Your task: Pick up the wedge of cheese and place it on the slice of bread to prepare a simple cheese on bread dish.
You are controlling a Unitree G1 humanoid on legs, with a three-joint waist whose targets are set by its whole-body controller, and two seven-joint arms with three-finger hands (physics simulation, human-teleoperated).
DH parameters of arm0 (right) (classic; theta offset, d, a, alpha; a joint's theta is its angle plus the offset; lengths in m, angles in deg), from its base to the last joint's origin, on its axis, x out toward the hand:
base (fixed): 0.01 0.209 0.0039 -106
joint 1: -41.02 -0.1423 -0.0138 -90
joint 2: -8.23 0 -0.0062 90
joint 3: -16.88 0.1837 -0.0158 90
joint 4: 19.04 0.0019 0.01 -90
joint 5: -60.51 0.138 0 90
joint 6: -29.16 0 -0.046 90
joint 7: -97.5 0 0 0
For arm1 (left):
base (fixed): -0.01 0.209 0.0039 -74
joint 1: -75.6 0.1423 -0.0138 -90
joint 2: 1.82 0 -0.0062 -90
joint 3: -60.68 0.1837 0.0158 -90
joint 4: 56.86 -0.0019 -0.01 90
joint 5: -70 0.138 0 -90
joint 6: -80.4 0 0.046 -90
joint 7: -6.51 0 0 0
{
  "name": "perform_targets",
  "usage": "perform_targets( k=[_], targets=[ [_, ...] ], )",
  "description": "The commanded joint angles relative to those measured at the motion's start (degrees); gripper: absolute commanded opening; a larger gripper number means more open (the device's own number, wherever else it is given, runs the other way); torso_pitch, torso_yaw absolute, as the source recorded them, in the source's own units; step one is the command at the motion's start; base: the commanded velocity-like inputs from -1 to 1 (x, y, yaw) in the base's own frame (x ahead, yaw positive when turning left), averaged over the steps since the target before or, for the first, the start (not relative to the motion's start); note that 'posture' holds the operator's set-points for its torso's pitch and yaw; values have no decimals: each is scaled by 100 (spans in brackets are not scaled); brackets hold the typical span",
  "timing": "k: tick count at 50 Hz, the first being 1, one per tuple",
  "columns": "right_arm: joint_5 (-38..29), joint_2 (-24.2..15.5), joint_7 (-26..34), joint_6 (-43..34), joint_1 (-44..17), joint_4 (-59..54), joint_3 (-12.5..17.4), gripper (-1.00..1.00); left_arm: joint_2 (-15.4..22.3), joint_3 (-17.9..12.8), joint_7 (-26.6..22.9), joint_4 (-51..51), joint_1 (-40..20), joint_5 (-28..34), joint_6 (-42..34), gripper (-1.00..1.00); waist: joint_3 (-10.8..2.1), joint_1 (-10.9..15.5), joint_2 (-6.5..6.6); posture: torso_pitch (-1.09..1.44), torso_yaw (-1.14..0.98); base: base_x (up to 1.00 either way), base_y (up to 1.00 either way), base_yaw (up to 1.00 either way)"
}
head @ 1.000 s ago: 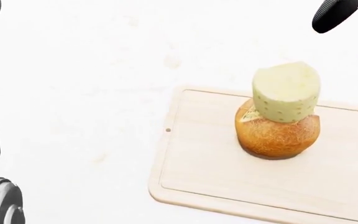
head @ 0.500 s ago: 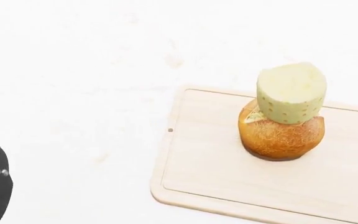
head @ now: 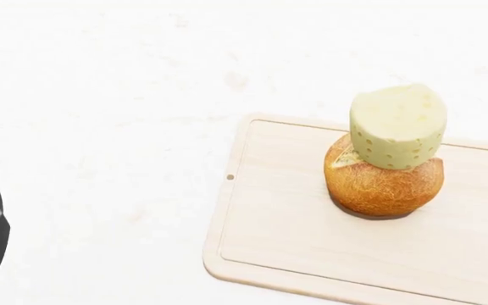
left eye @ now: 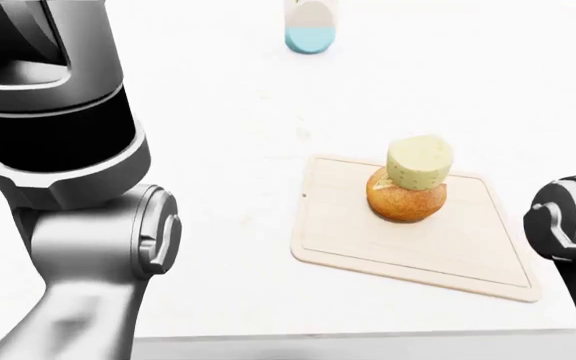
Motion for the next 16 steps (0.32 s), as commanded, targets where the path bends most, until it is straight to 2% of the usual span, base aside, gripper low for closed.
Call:
perform_targets(
  k=[1, 16],
  targets=[
    [-55, -48, -50, 77, -215, 98, 48, 100, 44, -34, 16, 107, -205, 30, 139, 100, -179, 0, -17, 0, 0, 0, 0, 0],
    [-110, -44, -7, 92, -304, 61, 78, 100, 65, -41, -4, 69, -328, 46, 105, 100, -159, 3, -20, 0, 0, 0, 0, 0]
  ],
)
